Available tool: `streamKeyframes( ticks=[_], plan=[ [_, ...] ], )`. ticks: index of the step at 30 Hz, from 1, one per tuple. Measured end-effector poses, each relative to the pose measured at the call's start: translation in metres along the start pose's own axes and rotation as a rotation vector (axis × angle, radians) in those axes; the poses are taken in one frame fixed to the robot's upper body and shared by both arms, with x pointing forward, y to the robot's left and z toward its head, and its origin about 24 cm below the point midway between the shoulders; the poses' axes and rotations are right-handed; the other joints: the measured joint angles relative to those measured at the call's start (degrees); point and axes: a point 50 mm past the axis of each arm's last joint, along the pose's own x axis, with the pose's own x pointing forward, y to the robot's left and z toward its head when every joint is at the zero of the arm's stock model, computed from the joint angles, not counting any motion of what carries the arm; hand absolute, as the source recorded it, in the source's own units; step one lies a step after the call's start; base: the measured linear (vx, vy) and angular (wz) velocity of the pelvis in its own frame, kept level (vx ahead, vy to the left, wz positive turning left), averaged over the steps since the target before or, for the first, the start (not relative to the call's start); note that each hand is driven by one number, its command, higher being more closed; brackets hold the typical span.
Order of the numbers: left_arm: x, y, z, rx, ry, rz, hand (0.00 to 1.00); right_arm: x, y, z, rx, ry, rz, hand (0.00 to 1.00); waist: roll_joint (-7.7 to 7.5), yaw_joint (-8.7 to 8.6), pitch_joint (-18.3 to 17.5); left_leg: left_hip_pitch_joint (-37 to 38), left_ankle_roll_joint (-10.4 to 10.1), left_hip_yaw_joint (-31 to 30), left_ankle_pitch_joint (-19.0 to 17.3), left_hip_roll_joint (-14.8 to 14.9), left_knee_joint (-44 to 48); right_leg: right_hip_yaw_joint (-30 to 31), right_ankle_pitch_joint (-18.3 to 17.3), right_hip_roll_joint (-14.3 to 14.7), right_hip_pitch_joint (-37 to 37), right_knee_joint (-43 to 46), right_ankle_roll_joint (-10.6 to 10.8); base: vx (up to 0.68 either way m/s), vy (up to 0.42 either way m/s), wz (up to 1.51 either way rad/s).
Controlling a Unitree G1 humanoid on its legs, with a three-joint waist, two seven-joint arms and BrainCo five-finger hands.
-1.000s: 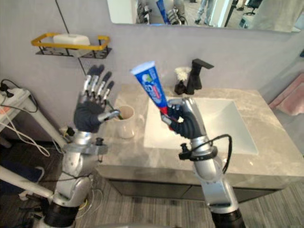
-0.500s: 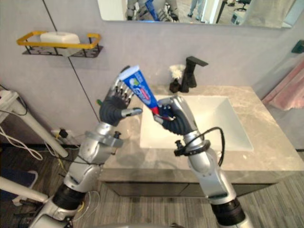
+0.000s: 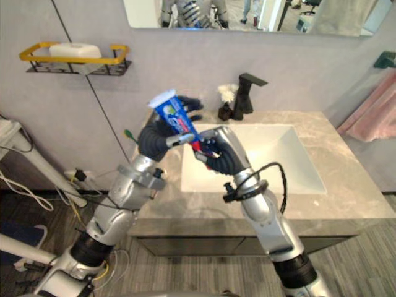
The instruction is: Organize washtable
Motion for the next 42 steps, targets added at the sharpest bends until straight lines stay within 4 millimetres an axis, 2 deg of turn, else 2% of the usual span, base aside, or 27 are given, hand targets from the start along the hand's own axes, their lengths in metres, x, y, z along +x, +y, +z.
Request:
streamKeyframes(
  ticks=[15,16,24,31,34,37,39,42],
  plan=[
    [0.006,-0.001,-0.003,-0.025,0.008,-0.005,1.0,-0.001,0.009,-0.002,0.01,0.009,0.047,1.0,-0.75,-0.14,0.27,-0.05,0.2,0.05,0.36,-0.09,-0.72,0.06,0.01,-0.03,-0.44,0.03,0.0,0.0,0.0,0.0],
    [0.006,-0.001,-0.003,-0.025,0.008,-0.005,1.0,-0.001,0.009,-0.002,0.009,0.009,0.047,0.0,-0.75,-0.18,0.27,-0.05,0.2,0.06,0.36,-0.09,-0.72,0.07,0.0,-0.03,-0.45,0.03,0.0,0.0,0.0,0.0],
    [0.006,-0.001,-0.003,-0.023,0.008,-0.003,1.0,-0.001,0.007,-0.003,-0.01,0.009,0.031,0.0,-0.75,-1.13,0.27,0.16,0.21,0.58,0.35,-0.04,-0.78,0.46,0.05,-0.01,-0.6,0.17,-0.03,0.0,0.0,-0.03],
    [0.01,-0.005,0.003,-0.004,-0.026,-0.007,1.0,0.001,-0.012,0.002,-0.06,-0.019,-0.057,0.0,-0.77,-1.45,0.29,0.51,0.2,1.82,0.31,0.0,-0.81,1.82,0.47,0.08,-0.96,0.15,0.02,-0.02,-0.008,-0.09],
    [0.014,-0.012,0.012,-0.01,-0.075,-0.035,1.0,0.001,-0.028,0.01,-0.089,-0.056,-0.134,0.0,-0.77,-1.53,0.29,0.81,0.18,2.29,0.28,0.05,-0.94,2.21,0.51,0.15,-0.96,0.15,0.03,-0.03,-0.014,-0.09],
    [0.015,-0.009,0.019,-0.004,-0.11,-0.025,1.0,-0.003,-0.052,0.016,-0.146,-0.084,-0.242,0.0,-0.77,-1.71,0.3,1.68,0.17,3.45,0.26,0.14,-1.59,3.42,0.61,0.33,-1.1,0.15,0.06,-0.03,-0.009,-0.2],
    [0.014,-0.003,0.022,0.01,-0.12,-0.002,1.0,-0.011,-0.08,0.017,-0.192,-0.077,-0.386,0.0,-0.77,-2.33,0.3,1.58,0.18,4.24,0.25,0.12,-1.85,4.17,0.73,0.37,-1.89,0.18,0.14,-0.04,-0.007,-0.16],
    [0.014,0.004,0.028,0.029,-0.141,0.027,1.0,-0.029,-0.105,0.008,-0.264,-0.003,-0.502,0.0,-0.76,-3.02,0.3,1.64,0.22,5.2,0.15,0.13,-2.0,5.08,0.82,0.47,-2.29,0.17,0.2,0.0,-0.009,-0.17]
  ],
)
